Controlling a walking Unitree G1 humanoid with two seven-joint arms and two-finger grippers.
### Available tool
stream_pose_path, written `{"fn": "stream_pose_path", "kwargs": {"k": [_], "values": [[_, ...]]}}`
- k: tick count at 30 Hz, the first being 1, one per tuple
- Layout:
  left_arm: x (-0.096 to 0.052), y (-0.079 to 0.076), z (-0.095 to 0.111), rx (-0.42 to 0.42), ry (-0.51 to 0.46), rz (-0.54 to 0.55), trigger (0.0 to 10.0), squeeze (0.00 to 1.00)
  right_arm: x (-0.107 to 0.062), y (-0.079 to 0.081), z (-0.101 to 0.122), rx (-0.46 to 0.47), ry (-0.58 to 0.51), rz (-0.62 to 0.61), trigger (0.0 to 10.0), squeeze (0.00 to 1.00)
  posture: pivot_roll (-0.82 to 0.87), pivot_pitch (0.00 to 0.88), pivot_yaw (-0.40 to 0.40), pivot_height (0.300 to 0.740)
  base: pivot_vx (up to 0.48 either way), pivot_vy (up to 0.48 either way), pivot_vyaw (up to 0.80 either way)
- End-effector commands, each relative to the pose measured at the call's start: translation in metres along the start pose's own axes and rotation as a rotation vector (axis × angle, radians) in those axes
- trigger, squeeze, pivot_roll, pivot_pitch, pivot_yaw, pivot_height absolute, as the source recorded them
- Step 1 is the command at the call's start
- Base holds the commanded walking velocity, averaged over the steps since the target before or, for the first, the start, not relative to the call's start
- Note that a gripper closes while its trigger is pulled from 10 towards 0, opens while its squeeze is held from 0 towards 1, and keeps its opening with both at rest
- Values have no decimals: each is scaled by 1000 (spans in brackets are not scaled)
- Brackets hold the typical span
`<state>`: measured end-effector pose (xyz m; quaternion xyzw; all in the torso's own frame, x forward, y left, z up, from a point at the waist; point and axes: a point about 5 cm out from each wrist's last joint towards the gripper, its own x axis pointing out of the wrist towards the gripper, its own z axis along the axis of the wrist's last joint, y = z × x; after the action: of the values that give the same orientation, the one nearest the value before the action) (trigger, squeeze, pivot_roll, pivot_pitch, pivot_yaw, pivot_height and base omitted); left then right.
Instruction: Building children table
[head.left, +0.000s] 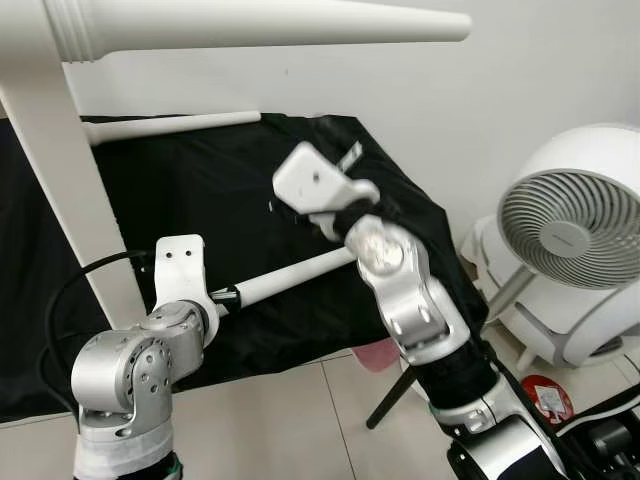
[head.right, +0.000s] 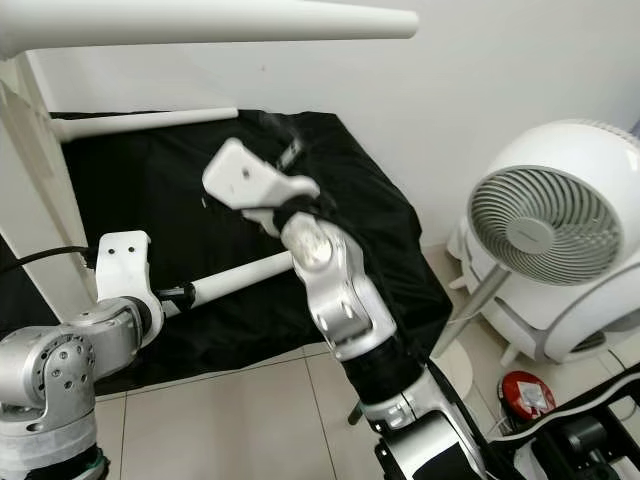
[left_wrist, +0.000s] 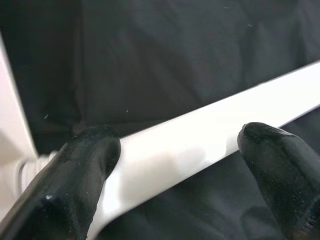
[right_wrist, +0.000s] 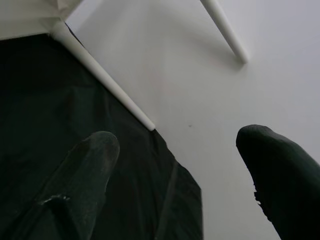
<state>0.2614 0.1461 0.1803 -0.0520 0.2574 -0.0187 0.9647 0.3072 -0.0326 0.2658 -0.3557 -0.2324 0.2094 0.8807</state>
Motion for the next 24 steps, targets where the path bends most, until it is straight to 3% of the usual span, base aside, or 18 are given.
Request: {"fn": "stream_pose_path", "kwargs": {"k": [1,2,3,5,8,10,12,15,18,22,24], "values": [[5,-5,-12,-1,70,-57,10000,0,-1,-4,6,5,-41,-4,10000,251,-78,76,-72,740,0,0,0],[5,-3,-13,17,65,-60,10000,0,-8,-5,5,67,-53,0,10000,0,-68,68,-72,740,0,0,0],[5,-3,-13,17,65,-60,10000,0,-8,-5,5,67,-53,0,10000,0,-68,68,-72,740,0,0,0],[3,-4,-14,43,58,-87,10000,0,-18,-6,1,189,-54,1,10000,0,-64,64,-70,740,0,0,0],[3,-6,-15,59,55,-109,10000,0,-23,-6,-2,236,-48,4,10000,0,-57,59,-71,740,0,0,0],[-1,-11,-16,105,45,-184,10000,0,-31,-6,-8,347,-33,-8,10000,0,-50,53,-70,740,0,0,0],[-2,-13,-16,123,39,-211,10000,0,-34,-6,-10,382,-33,-11,10000,0,-50,53,-70,740,0,0,0],[-6,-18,-12,104,-14,-303,10000,0,-45,-11,-20,536,-30,-77,10000,0,-43,45,-65,740,0,0,0],[-9,-21,-9,109,-55,-341,10000,0,-49,-12,-23,566,-35,-112,10000,0,-40,40,-62,740,0,0,0],[-21,-33,5,108,-207,-467,10000,0,-63,-12,-43,644,11,-203,10000,0,-27,24,-60,740,0,0,0],[-25,-36,6,117,-239,-498,10000,0,-68,-9,-50,653,36,-219,10000,0,-23,21,-60,740,0,0,0]]}}
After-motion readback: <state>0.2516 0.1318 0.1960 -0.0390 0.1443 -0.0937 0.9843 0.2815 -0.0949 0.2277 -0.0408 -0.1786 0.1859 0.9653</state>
